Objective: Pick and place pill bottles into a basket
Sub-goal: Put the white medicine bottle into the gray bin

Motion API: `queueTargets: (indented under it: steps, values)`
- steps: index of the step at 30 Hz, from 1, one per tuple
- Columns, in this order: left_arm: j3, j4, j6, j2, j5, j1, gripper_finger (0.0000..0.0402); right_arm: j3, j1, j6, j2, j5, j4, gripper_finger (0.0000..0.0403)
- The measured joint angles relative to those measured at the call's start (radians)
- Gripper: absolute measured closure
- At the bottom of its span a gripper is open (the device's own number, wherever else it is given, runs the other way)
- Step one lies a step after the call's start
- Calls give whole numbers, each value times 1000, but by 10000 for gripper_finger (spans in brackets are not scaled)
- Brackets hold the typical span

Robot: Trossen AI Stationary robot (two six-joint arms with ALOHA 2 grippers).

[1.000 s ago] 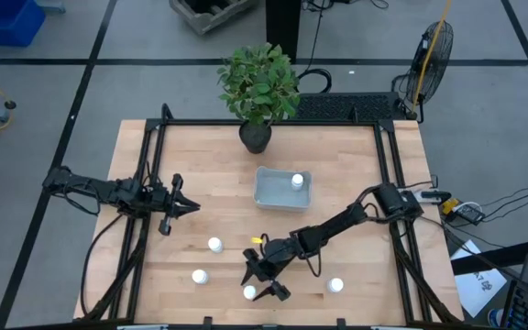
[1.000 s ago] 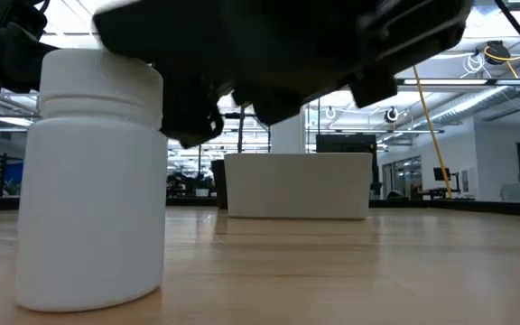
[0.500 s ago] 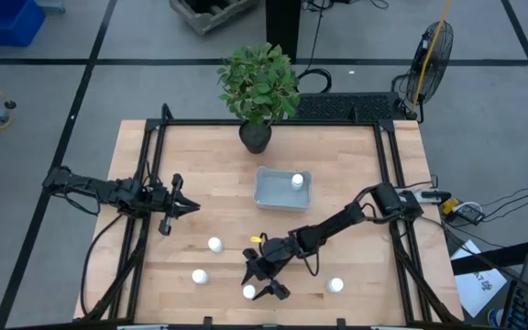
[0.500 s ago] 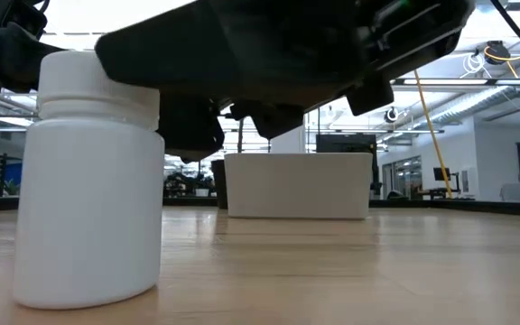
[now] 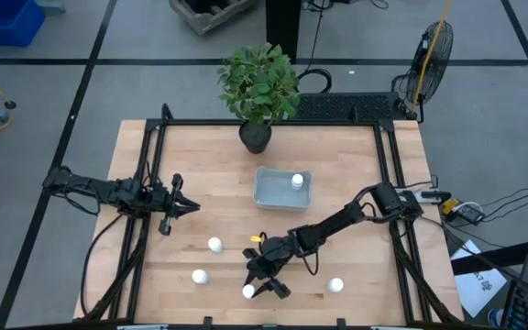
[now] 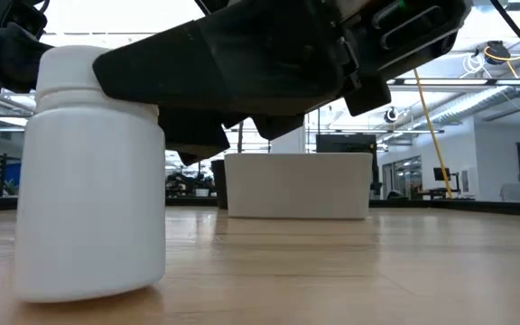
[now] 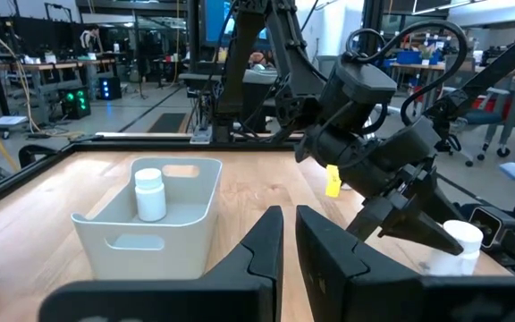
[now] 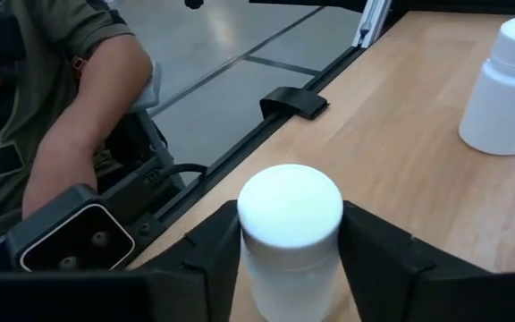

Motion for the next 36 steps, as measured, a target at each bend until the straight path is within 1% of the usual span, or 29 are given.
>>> queueTargets:
  steps: [2,10,19,21,27,30,31,34,36]
  values:
    - [0,0,0,0,0,0,364,0,-1,-2,0,-1,0,264]
    - [0,0,0,0,0,0,364,0,-12,-22,-2,-3,-5,264]
    - [0,0,0,0,0,0,364,-1,-64,-29,-89,15,-79,261]
    - [0,0,0,0,0,0,364,-1,-81,-52,-123,46,-131,260]
    - [0,0,0,0,0,0,364,-3,-143,-143,-268,189,-350,262]
    - [0,0,0,0,0,0,364,-43,-175,-152,-354,198,-354,262]
    - [0,0,0,0,0,0,364,-65,-186,-155,-386,218,-349,262]
    - [0,0,0,0,0,0,364,-148,-223,-183,-489,324,-321,262]
    - [0,0,0,0,0,0,364,-224,-257,-190,-551,397,-260,262]
